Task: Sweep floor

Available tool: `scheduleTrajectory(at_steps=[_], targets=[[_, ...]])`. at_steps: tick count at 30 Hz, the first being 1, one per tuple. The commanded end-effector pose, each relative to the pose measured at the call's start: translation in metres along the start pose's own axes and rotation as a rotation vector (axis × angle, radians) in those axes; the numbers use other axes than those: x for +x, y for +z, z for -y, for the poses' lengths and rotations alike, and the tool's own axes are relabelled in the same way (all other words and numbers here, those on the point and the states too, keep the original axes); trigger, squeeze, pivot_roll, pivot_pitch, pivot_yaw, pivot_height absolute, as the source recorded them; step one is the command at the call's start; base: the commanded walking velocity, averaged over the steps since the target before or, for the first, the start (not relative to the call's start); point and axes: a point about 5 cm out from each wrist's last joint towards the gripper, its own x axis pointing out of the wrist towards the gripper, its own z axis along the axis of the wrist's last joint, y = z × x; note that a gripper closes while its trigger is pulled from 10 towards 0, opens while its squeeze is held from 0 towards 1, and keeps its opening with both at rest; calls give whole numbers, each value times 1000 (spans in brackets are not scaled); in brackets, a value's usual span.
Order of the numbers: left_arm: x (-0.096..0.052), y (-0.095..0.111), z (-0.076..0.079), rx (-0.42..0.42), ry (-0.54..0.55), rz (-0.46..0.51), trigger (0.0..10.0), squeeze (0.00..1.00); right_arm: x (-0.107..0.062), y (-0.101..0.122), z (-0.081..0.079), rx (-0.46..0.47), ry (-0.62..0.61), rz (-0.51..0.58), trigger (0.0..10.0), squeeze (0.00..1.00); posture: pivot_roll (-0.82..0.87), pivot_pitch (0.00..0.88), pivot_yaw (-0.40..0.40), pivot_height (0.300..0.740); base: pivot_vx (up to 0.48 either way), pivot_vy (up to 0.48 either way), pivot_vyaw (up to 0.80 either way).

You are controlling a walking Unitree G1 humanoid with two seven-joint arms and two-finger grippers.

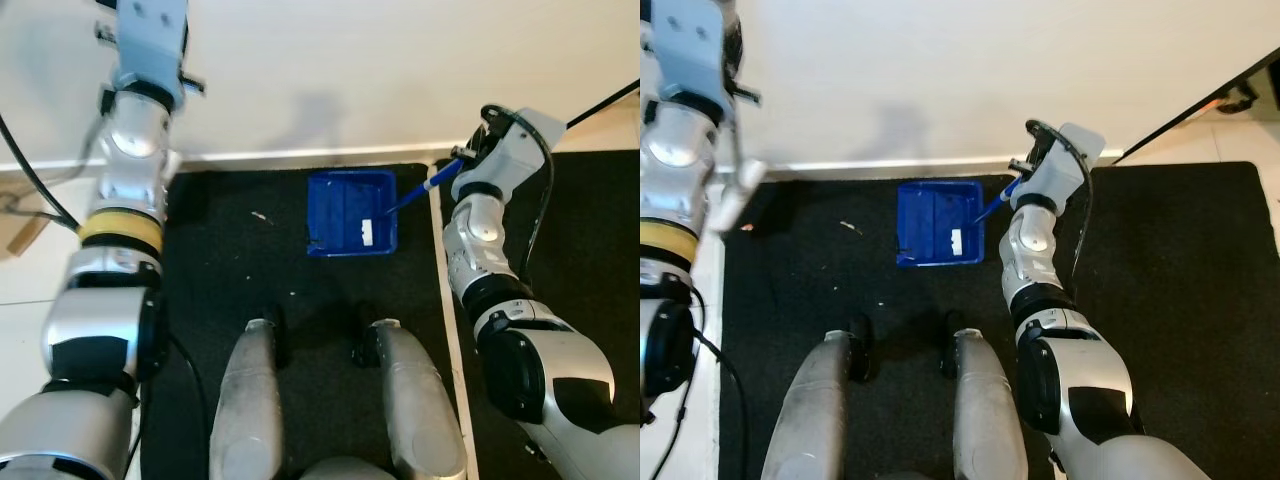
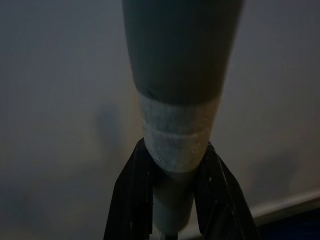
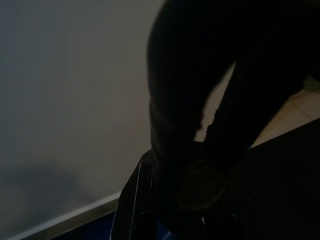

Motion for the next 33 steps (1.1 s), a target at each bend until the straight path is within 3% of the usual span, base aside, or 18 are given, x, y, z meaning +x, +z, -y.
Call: scheduleTrajectory(at_steps=[1,4,8,15,18,21,22,24,26,28,29,30,31,33], targets=[[-9,-19,6,-56,49,-63,10000,0,-19,-41,17,-82,-19,-191,10000,0,-50,402,-162,740,0,0,0],[-19,-39,12,-112,117,-150,10000,0,-18,-40,16,-83,-8,-188,10000,0,-62,410,-171,740,0,0,0],[-32,-59,24,-45,148,-219,10000,0,-19,-40,14,-81,-3,-183,10000,0,-71,421,-160,740,0,0,0],[-38,-67,27,-78,193,-262,10000,0,-21,-42,14,-76,-8,-179,10000,0,-74,446,-131,740,0,0,0],[-37,-68,41,-269,232,-311,10000,0,-25,-46,18,-69,-29,-182,10000,0,-54,468,-100,740,0,0,0],[-32,-60,52,-343,223,-298,10000,0,-27,-48,20,-67,-40,-187,10000,0,-42,473,-88,740,0,0,0],[-23,-44,70,-424,191,-252,10000,0,-29,-50,22,-67,-49,-192,10000,0,-35,479,-79,740,0,0,0],[-16,-26,84,-512,175,-203,10000,0,-31,-52,24,-65,-59,-196,10000,0,-30,480,-72,740,0,0,0],[-14,-21,88,-538,173,-189,10000,0,-31,-53,24,-65,-62,-197,10000,0,-30,480,-72,740,0,0,0],[-7,-5,97,-644,185,-164,10000,0,-32,-53,24,-62,-66,-198,10000,0,-27,482,-62,740,0,0,0],[-7,-5,97,-644,185,-164,10000,0,-32,-53,24,-62,-66,-198,10000,0,-27,482,-62,740,0,0,0],[-1,11,108,-757,185,-163,10000,0,-33,-54,23,-59,-70,-200,10000,0,-26,483,-56,740,0,0,0],[3,20,116,-796,171,-164,10000,0,-34,-55,23,-58,-72,-200,10000,0,-22,481,-54,740,0,0,0],[4,25,120,-814,160,-165,10000,0,-34,-55,23,-57,-73,-200,10000,0,-22,481,-54,740,0,0,0]])
